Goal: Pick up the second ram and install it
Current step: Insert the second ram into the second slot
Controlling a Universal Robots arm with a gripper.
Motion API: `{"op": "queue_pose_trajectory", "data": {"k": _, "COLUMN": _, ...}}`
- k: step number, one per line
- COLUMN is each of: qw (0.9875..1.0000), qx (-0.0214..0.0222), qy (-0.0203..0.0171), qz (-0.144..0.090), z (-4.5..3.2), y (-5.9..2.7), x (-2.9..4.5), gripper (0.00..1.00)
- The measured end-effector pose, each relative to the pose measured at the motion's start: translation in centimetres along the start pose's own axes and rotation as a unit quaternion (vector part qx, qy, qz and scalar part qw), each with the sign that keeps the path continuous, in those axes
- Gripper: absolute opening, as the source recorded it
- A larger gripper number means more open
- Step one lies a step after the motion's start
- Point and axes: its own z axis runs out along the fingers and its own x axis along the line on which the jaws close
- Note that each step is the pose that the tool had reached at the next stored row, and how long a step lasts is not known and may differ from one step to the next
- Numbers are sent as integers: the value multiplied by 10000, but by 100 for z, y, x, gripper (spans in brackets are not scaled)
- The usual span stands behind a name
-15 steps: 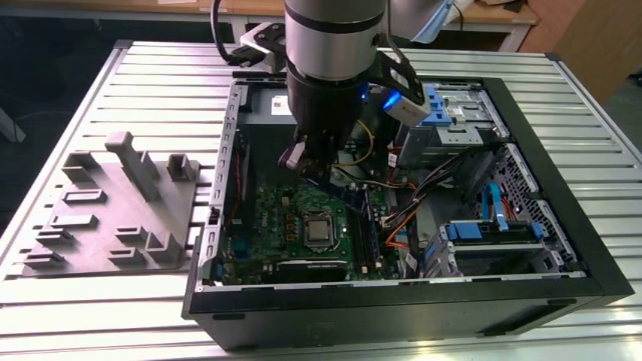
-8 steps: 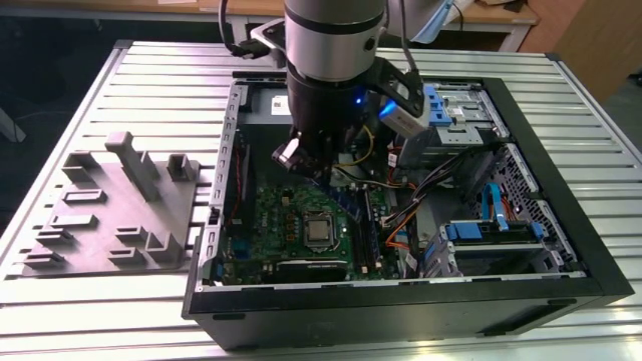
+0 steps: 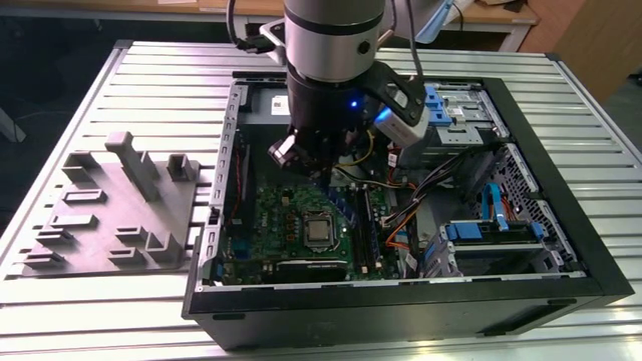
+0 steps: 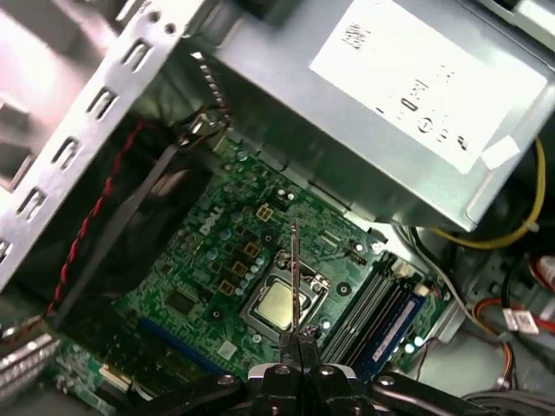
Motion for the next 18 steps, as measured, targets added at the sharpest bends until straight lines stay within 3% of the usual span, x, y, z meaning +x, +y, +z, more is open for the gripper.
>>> {"op": "queue_pose_trajectory", "data": {"k": 5, "qw": 9990, "qx": 11, "qy": -7, "qz": 455, "z": 5, "y": 0, "x": 0, "gripper": 11}}
{"op": "queue_pose_trajectory", "data": {"k": 9, "qw": 9966, "qx": 21, "qy": -13, "qz": 822, "z": 9, "y": 0, "x": 0, "gripper": 11}}
{"op": "queue_pose_trajectory", "data": {"k": 14, "qw": 9919, "qx": 32, "qy": -19, "qz": 1269, "z": 13, "y": 0, "x": 0, "gripper": 11}}
{"op": "queue_pose_trajectory", "data": {"k": 18, "qw": 9866, "qx": 41, "qy": -25, "qz": 1632, "z": 17, "y": 0, "x": 0, "gripper": 11}}
